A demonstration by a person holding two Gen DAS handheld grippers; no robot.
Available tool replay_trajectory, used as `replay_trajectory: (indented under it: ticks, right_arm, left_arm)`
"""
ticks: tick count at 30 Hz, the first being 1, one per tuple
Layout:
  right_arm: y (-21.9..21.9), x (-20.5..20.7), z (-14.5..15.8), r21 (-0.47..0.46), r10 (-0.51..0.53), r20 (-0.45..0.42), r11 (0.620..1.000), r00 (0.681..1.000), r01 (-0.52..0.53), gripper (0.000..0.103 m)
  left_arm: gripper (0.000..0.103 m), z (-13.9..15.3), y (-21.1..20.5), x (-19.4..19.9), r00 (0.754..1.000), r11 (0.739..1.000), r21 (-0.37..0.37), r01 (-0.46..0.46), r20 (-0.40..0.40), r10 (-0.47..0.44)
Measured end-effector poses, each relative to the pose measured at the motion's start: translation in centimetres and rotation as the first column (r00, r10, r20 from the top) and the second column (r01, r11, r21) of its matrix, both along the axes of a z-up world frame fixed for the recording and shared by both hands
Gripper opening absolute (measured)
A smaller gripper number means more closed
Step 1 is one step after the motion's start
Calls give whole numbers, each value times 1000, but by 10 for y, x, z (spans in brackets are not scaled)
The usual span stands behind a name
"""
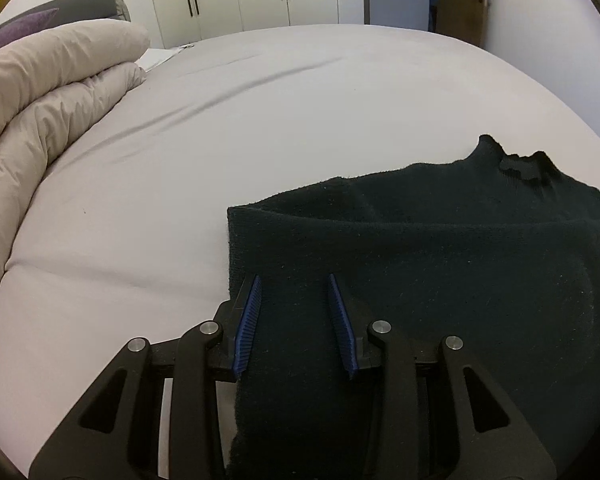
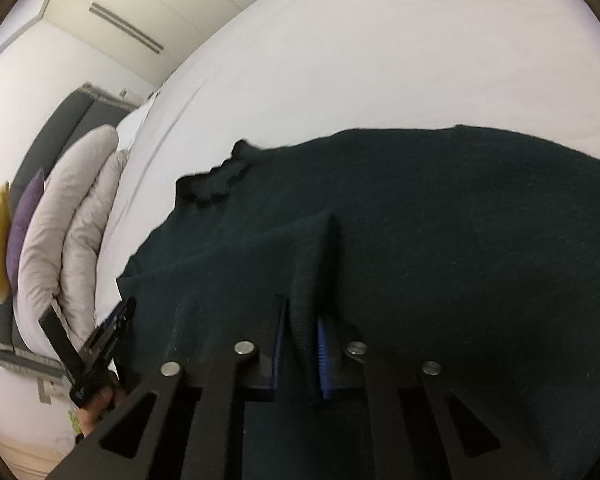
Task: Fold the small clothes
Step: 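Grasp the other sleeve cuff with the right tool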
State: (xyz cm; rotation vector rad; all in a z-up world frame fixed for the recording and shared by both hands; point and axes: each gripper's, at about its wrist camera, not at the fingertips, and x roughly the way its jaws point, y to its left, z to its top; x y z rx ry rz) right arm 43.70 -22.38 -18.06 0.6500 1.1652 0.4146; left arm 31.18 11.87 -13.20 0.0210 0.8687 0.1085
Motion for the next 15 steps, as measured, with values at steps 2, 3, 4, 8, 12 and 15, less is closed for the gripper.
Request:
replay_trajectory:
  ticks: [2,3,4,8,12,15]
  right_arm:
    - [0,-1,1,-29,2,18,1000,1000,-1,7]
    - [2,-1,2,-56,10,30,998,999,-8,7]
    - [4,-3,3,-82,10,47,997,999,-6,7]
    - [-7,-3,-2,-16,-47,33,999,998,47,7]
    - [-7,-15,15,-141,-85,54,986,995,91,9]
    - [-4,-25,33,-220,-128,83,965,988,144,17]
  left_arm:
    - [35,-1,0,2,1000,1000,-6,0,10,1]
    - [35,-2,1,2,1000,1000,-10,-1,14,1]
    - [36,-2,3,1,1000,1000,-14,-2,17,2]
    - [36,-7,9,-10,999,999,-15,-36,14,36]
    - [52,-11,31,-13,997,991,-111,-78,0,78]
    - [52,-11,29,-13,997,993,-94,-77,2,78]
